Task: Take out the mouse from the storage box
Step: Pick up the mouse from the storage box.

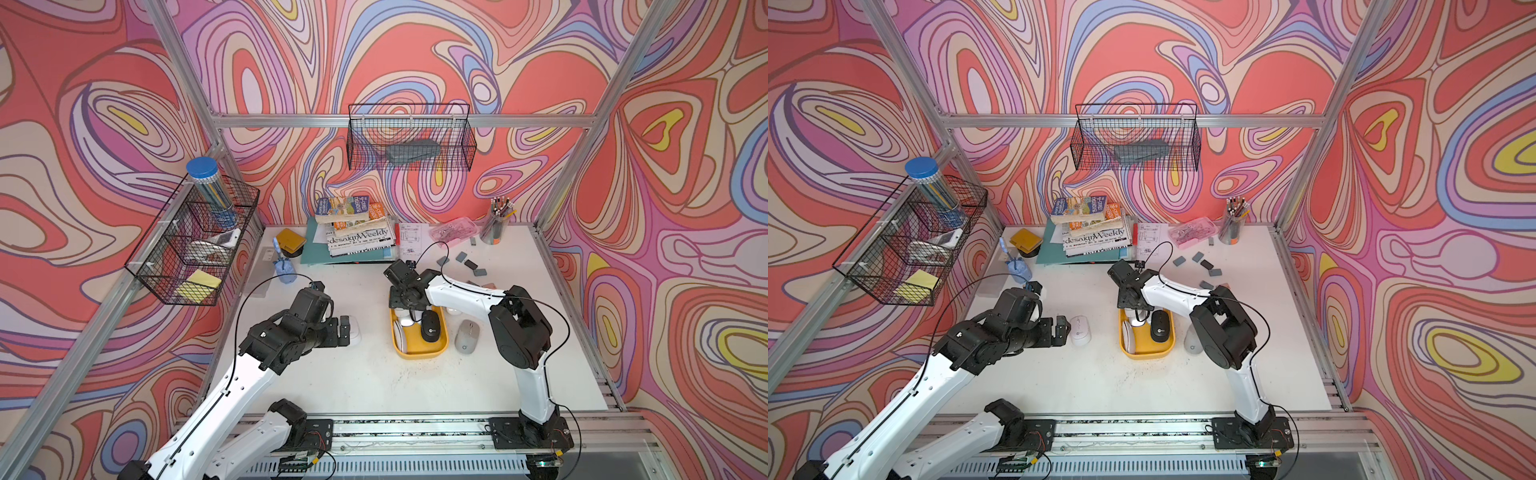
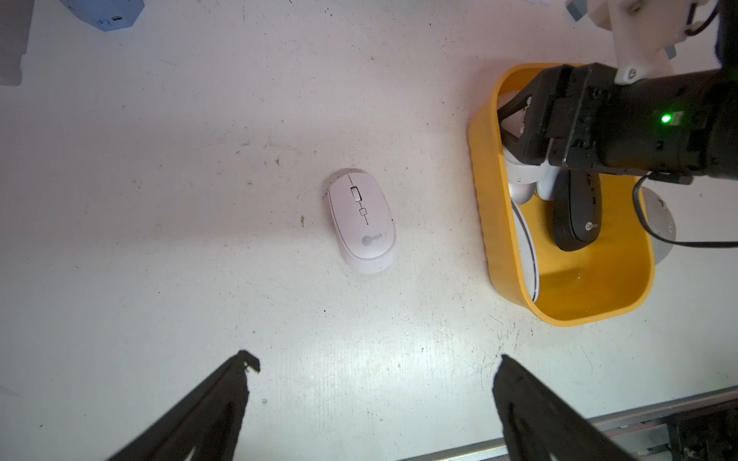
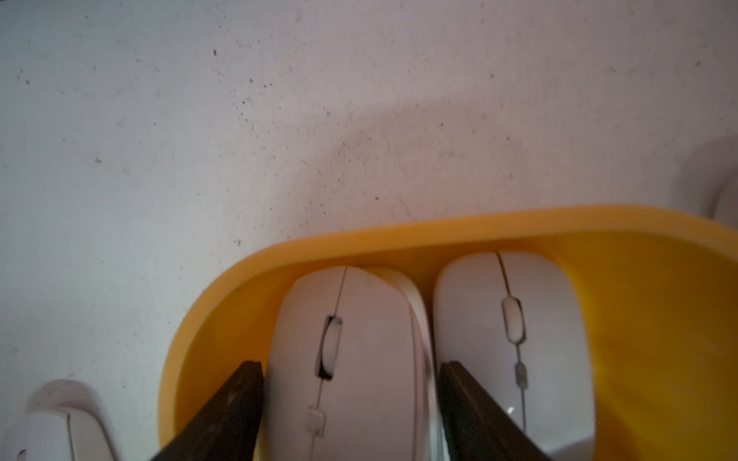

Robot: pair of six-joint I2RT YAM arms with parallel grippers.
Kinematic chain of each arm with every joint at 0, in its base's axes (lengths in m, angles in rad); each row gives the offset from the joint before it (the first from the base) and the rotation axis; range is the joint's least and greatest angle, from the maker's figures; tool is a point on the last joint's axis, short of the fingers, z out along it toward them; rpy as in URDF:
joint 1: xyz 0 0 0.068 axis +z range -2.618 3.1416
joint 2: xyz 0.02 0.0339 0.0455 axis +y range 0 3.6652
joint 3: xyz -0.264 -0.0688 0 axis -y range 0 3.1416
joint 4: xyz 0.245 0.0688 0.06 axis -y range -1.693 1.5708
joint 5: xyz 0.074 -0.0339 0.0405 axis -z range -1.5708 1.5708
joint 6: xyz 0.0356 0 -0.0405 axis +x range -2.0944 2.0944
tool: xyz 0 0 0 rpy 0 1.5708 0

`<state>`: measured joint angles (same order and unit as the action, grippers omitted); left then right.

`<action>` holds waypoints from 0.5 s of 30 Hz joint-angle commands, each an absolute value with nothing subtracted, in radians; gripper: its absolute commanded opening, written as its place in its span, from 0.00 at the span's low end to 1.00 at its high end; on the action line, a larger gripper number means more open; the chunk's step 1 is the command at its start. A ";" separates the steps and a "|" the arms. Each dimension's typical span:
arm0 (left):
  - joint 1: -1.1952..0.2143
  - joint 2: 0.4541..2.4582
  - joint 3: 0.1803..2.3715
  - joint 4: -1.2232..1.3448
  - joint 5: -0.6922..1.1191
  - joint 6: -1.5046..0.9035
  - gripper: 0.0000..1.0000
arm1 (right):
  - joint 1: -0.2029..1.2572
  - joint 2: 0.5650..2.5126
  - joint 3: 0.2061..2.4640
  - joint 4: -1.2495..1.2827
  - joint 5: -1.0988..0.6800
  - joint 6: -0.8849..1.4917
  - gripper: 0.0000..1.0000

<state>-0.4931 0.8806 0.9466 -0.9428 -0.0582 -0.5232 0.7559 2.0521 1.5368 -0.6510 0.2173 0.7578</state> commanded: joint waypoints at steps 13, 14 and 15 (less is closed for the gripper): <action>-0.494 0.879 0.936 -0.934 -0.063 -0.516 0.99 | 0.756 1.937 1.439 -0.664 0.256 0.715 0.74; -0.493 0.880 0.936 -0.934 -0.063 -0.516 0.99 | 0.757 1.927 1.436 -0.655 0.254 0.718 0.75; -0.494 0.880 0.936 -0.933 -0.063 -0.516 0.99 | 0.757 1.921 1.433 -0.649 0.251 0.721 0.75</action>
